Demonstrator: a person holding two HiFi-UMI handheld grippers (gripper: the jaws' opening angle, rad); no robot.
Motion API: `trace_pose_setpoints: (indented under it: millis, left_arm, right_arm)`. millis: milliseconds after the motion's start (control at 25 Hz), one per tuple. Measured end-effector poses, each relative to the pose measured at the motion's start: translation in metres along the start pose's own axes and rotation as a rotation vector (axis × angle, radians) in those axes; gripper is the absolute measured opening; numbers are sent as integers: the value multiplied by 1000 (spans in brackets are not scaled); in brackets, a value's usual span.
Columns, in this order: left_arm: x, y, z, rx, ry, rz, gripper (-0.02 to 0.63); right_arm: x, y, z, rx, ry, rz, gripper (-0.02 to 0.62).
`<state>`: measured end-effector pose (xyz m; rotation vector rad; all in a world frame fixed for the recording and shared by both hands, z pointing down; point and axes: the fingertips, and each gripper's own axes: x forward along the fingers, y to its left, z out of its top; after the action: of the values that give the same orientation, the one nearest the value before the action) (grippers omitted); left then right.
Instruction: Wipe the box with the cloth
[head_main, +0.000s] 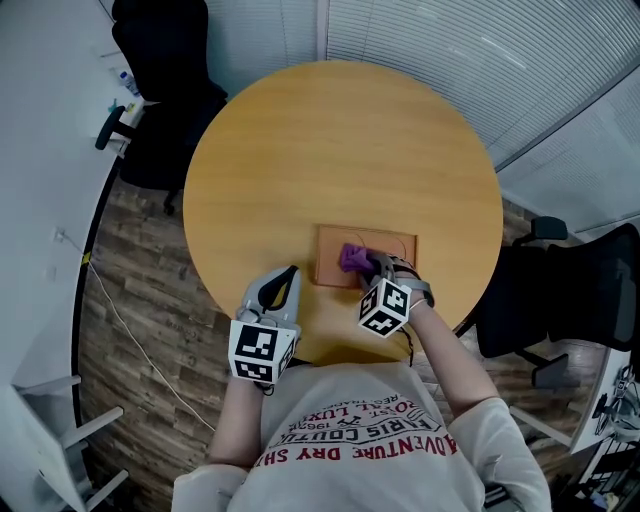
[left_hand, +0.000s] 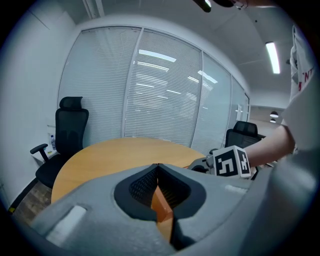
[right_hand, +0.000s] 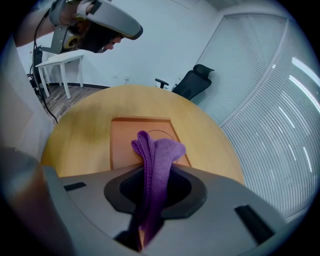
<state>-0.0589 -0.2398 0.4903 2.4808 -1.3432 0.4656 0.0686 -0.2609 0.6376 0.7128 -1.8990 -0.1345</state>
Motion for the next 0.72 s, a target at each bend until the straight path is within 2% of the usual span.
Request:
trace_pose_setpoints:
  millis: [600, 720]
  left_arm:
    - [-27, -14, -19, 33, 18, -99, 9]
    - [-29, -17, -20, 46, 19, -122, 9]
  right_arm:
    - [-28, 56, -1, 30, 30, -22, 80]
    - [-33, 70, -1, 22, 29, 1, 80]
